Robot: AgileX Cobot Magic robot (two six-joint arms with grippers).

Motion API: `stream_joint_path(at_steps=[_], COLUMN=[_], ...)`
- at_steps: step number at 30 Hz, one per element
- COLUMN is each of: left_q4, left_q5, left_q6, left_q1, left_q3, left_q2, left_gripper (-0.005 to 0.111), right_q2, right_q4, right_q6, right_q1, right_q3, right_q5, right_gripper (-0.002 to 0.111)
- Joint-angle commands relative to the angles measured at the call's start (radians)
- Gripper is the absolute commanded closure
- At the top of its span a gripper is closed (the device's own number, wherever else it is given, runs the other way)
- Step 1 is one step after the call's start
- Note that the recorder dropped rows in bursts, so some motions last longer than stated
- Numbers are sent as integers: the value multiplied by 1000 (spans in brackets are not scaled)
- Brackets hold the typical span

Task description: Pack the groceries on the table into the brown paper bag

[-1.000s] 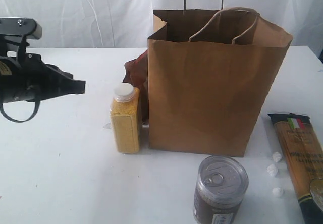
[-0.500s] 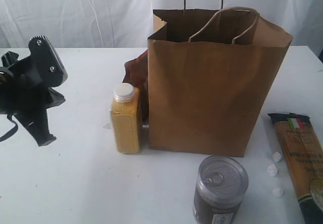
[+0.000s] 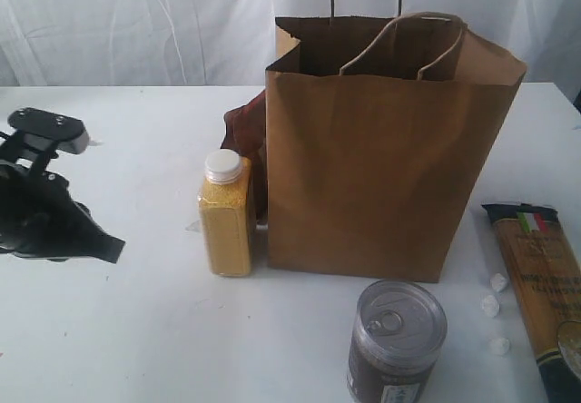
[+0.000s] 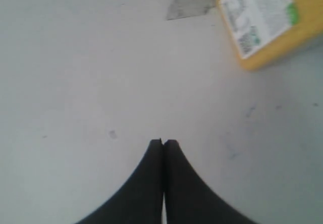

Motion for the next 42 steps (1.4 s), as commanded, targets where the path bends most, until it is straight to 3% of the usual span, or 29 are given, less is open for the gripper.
stream_joint_path(at_steps=[1, 4, 7, 10, 12, 14, 16, 18, 20, 26, 42], left_q4=[-52, -52, -71, -76, -74, -74, -74, -74, -83, -97, -157], left_q5=[-101, -288, -425, -468, -468, -439, -429, -475, -532, -487, -614], left_q6=[-76, -198, -277, -261, -160, -93, -38, -23, -55, -100, -99], left_q1=[-183, -283, -322, -325, -325, -325, -325, -325, -325, -325, -325], left_q3=[-3, -3, -3, -3, -3, -3, -3, -3, -3, -7, -7], left_q2=[-11, -11, -9, -9, -7, -4, -4, -3, 2, 55, 147], left_gripper=[107, 107, 107, 107, 107, 100, 76, 25, 2, 2, 2], right_q2=[-2, -2, -2, -2, -2, -2, -2, -2, -2, -2, -2], right_q4=[1, 1, 1, 1, 1, 1, 3, 3, 3, 3, 3], right_q6=[4, 4, 4, 4, 4, 25, 21, 21, 21, 21, 21], right_q1=[3, 3, 3, 3, 3, 3, 3, 3, 3, 3, 3], right_q3=[-2, -2, -2, -2, -2, -2, -2, -2, -2, -2, -2], right_q5=[-2, -2, -2, -2, -2, -2, -2, -2, -2, -2, -2], right_gripper=[108, 108, 108, 108, 108, 108, 108, 108, 108, 108, 108])
